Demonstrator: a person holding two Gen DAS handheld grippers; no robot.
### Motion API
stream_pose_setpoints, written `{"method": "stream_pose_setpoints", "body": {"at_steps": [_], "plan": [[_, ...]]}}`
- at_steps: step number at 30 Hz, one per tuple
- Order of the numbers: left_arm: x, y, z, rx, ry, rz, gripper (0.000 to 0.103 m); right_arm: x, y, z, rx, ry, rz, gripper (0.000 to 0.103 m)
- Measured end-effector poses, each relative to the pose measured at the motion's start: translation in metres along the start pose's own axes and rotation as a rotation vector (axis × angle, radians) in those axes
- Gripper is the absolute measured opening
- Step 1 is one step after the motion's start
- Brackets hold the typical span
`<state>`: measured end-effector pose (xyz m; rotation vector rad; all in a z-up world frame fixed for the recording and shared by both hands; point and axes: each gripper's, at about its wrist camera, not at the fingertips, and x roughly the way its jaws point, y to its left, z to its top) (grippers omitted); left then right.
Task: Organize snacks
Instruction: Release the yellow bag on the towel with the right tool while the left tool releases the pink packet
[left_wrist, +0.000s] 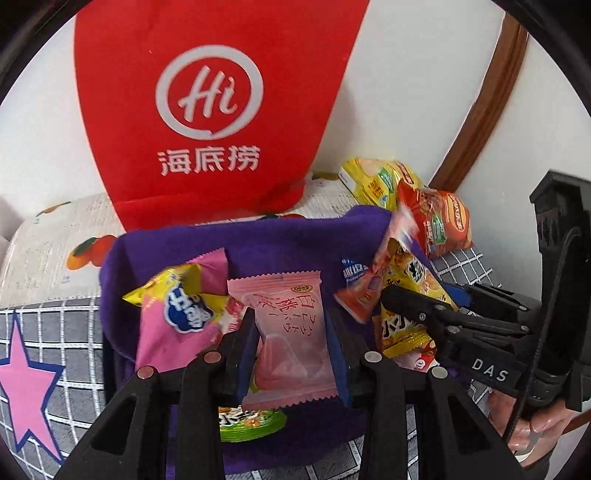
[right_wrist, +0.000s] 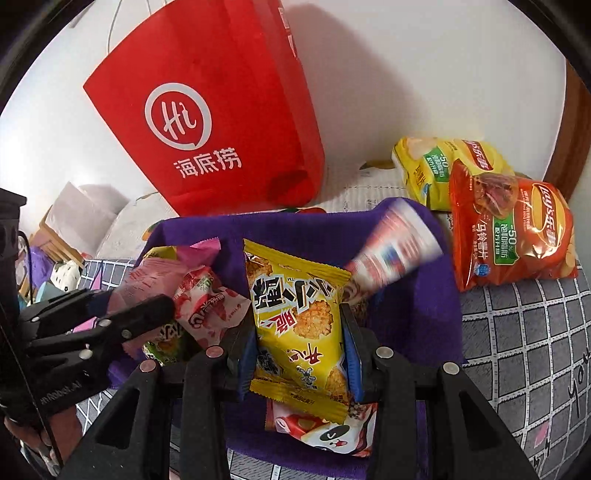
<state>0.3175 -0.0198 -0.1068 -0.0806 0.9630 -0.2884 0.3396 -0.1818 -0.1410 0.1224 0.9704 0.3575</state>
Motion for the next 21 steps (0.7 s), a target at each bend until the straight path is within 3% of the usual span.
{"method": "stream_pose_setpoints", "body": {"at_steps": [21], "plan": [[0.025, 0.005, -0.001, -0.022, 0.068, -0.018, 0.035, 0.008, 0.002, -0.004, -0.016, 0.004, 0.008, 0.040]]}}
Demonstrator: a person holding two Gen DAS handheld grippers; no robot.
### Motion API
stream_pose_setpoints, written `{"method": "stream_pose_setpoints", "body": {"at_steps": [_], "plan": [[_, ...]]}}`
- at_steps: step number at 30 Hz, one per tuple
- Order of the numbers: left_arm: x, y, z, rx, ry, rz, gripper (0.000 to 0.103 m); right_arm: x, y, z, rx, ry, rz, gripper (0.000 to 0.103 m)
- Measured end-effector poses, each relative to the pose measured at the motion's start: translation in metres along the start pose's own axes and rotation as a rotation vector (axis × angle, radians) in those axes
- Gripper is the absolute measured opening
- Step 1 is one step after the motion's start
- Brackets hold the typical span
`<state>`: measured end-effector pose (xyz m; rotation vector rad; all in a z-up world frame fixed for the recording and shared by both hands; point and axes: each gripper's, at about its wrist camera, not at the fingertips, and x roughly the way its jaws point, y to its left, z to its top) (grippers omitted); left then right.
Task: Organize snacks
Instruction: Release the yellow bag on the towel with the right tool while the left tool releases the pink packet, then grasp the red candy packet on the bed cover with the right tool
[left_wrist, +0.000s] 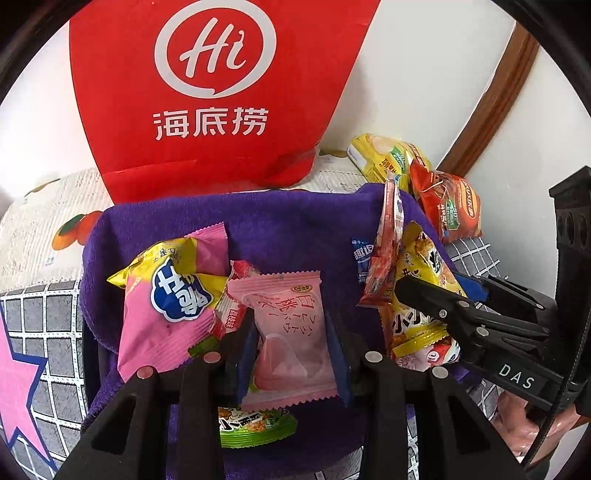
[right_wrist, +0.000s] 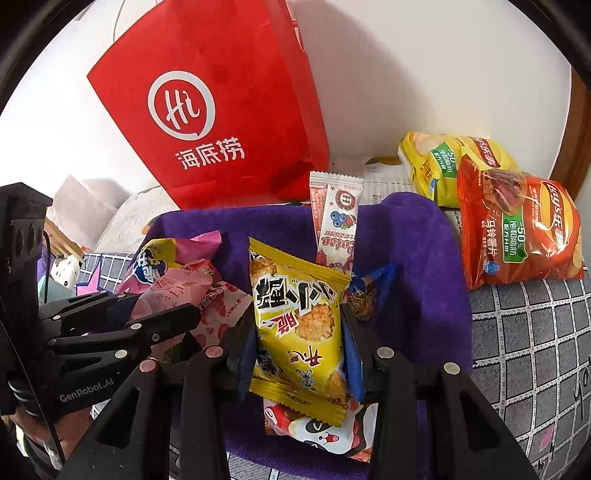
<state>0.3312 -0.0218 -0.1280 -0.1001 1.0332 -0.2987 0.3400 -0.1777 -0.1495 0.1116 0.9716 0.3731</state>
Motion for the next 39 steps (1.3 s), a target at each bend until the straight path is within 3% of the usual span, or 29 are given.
{"method": "stream_pose_setpoints", "body": {"at_steps": [9, 15, 30, 39], "plan": [[0.007, -0.005, -0.002, 0.021, 0.039, -0.009, 0.036, 0.000, -0.001, -0.001, 0.000, 0.007, -0.003, 0.044], [0.003, -0.005, 0.000, 0.020, 0.041, -0.013, 0.054, -0.006, -0.005, 0.000, 0.009, 0.011, -0.030, 0.052], [-0.034, -0.005, 0.002, 0.030, -0.009, -0.003, 0.054, -0.052, -0.006, -0.010, 0.051, -0.027, -0.092, 0.054], [-0.075, -0.014, -0.025, 0.028, -0.032, -0.004, 0.056, -0.095, 0.015, -0.053, 0.065, -0.028, -0.047, 0.054]]}}
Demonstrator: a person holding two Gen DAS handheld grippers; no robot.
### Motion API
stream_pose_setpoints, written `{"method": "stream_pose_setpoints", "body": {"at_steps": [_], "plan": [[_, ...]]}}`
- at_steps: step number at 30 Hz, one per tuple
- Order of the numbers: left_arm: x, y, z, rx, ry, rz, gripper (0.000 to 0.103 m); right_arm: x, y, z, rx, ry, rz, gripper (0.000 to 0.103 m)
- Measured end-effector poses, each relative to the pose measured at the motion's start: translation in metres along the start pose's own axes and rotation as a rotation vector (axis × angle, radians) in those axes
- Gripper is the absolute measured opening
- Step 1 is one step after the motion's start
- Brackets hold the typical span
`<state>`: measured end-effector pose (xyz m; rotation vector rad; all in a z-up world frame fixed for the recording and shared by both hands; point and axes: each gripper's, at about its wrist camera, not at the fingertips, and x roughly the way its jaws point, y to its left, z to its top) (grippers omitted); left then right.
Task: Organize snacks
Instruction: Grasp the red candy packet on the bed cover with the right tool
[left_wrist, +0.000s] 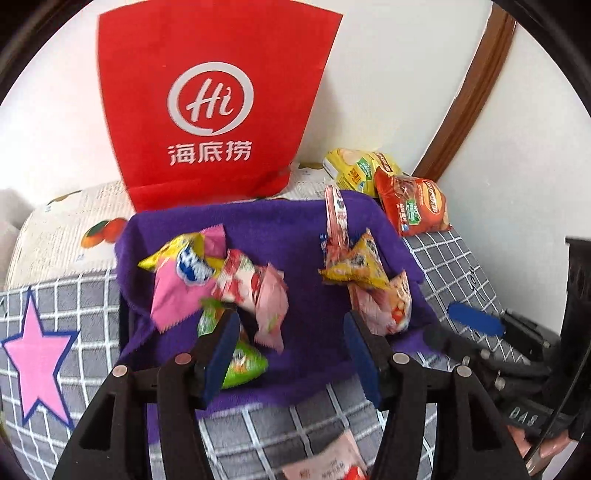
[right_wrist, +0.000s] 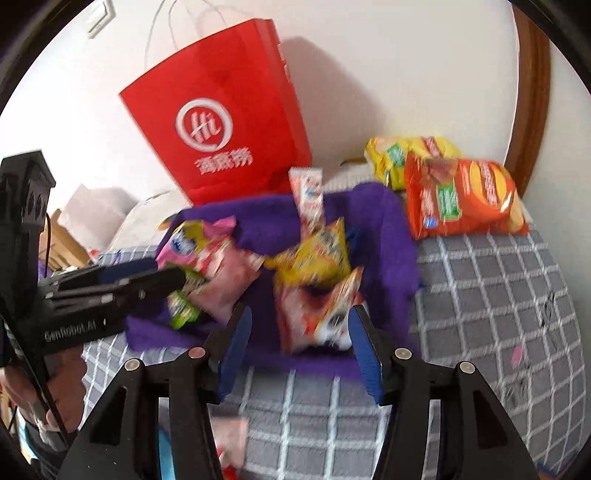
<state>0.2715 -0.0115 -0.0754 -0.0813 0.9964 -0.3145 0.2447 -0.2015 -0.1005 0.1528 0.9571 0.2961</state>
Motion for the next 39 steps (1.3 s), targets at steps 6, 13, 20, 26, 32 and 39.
{"method": "stream_pose_setpoints", "body": {"at_steps": [6, 13, 20, 26, 32, 39], "plan": [[-0.022, 0.006, -0.030, -0.025, 0.010, 0.023, 0.057, -0.004, 0.013, -0.046, 0.022, 0.070, 0.082, 0.054], [-0.043, 0.022, -0.060, -0.079, 0.025, 0.021, 0.057, -0.011, 0.041, -0.105, -0.034, 0.117, 0.132, 0.054], [-0.065, 0.023, -0.080, -0.075, 0.012, 0.028, 0.057, -0.010, 0.074, -0.133, -0.145, 0.125, 0.149, 0.054], [-0.077, 0.025, -0.093, -0.070, 0.007, 0.039, 0.057, 0.011, 0.082, -0.146, -0.205, 0.179, 0.066, 0.054], [-0.076, 0.025, -0.100, -0.070, 0.019, 0.044, 0.057, 0.020, 0.091, -0.163, -0.268, 0.168, -0.012, 0.046], [-0.060, 0.017, -0.108, -0.046, 0.058, 0.064, 0.057, 0.001, 0.069, -0.164, -0.197, 0.107, -0.024, 0.045]]}}
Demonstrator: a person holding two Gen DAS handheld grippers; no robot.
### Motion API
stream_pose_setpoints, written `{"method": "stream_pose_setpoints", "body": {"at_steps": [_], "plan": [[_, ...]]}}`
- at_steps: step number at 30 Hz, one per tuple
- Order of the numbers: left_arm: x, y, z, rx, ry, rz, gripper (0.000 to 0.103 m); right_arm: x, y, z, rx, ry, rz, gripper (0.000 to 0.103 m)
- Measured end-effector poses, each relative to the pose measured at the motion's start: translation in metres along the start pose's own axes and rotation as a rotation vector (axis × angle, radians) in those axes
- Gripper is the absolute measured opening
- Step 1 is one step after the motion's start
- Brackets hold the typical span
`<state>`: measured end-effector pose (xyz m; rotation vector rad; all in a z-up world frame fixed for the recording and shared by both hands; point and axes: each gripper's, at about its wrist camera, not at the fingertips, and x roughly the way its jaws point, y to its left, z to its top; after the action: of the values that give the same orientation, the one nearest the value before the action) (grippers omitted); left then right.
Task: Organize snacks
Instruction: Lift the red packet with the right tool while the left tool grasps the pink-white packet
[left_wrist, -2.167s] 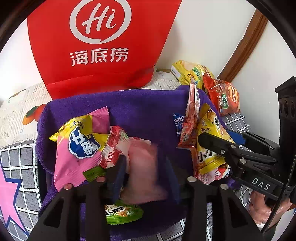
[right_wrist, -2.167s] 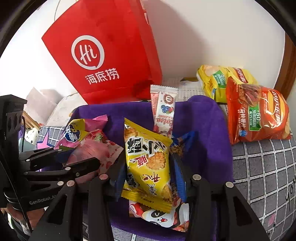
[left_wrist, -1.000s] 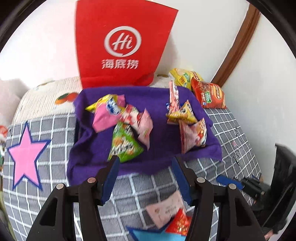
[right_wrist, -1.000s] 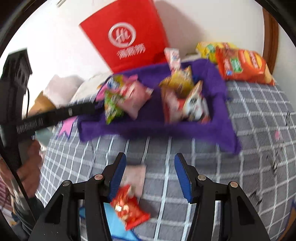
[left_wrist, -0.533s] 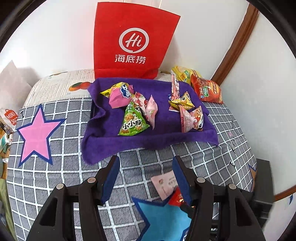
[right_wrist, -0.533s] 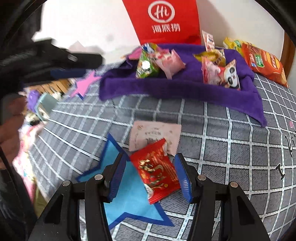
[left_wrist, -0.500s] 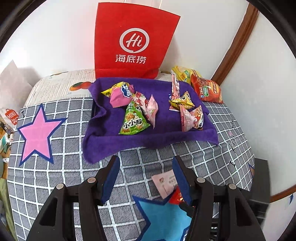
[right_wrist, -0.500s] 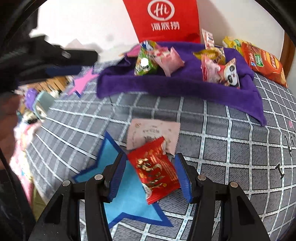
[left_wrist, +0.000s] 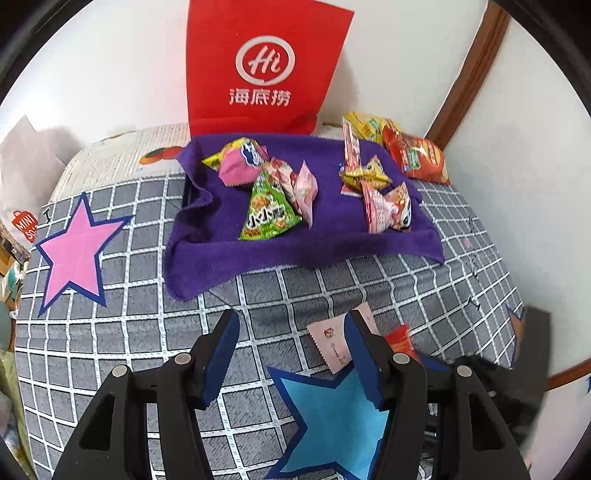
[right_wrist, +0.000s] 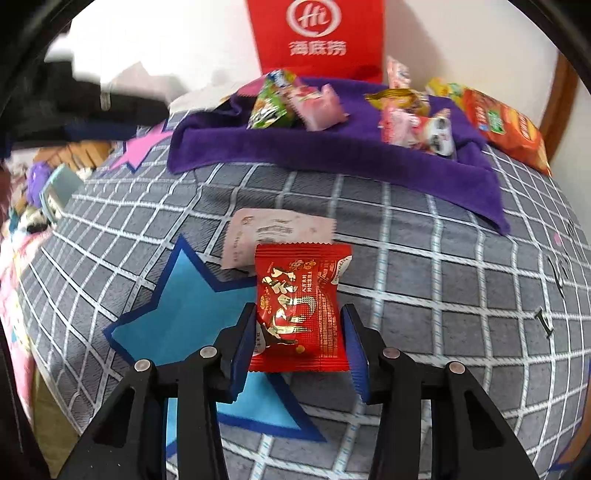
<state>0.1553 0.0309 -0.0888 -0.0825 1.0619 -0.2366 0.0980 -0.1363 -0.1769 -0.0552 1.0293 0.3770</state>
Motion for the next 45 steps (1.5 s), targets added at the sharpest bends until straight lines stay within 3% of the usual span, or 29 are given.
{"method": "stream_pose_setpoints", "body": {"at_steps": [13, 24, 33, 37, 40, 41, 43, 45], "plan": [[0.063, -0.038, -0.004, 0.066, 0.114, -0.047, 0.057, -0.013, -0.090, -0.028, 0.263, -0.049, -0.085, 0.045], [0.108, -0.056, -0.001, 0.100, 0.191, -0.074, 0.058, -0.018, -0.093, -0.033, 0.264, -0.084, -0.067, 0.045], [0.101, -0.073, -0.018, 0.184, 0.209, -0.093, 0.060, -0.017, -0.096, -0.032, 0.267, -0.085, -0.053, 0.045], [0.100, -0.087, -0.030, 0.248, 0.206, -0.072, 0.065, -0.019, -0.096, -0.033, 0.272, -0.083, -0.051, 0.045], [0.101, -0.100, -0.038, 0.295, 0.188, -0.015, 0.065, -0.022, -0.097, -0.035, 0.280, -0.081, -0.050, 0.046], [0.101, -0.105, -0.042, 0.312, 0.173, 0.015, 0.062, -0.024, -0.097, -0.036, 0.285, -0.081, -0.048, 0.046], [0.099, -0.112, -0.047, 0.342, 0.144, 0.042, 0.046, -0.027, -0.097, -0.038, 0.291, -0.082, -0.048, 0.045], [0.096, -0.116, -0.049, 0.351, 0.149, 0.032, 0.042, -0.032, -0.096, -0.038, 0.284, -0.081, -0.052, 0.045]]}}
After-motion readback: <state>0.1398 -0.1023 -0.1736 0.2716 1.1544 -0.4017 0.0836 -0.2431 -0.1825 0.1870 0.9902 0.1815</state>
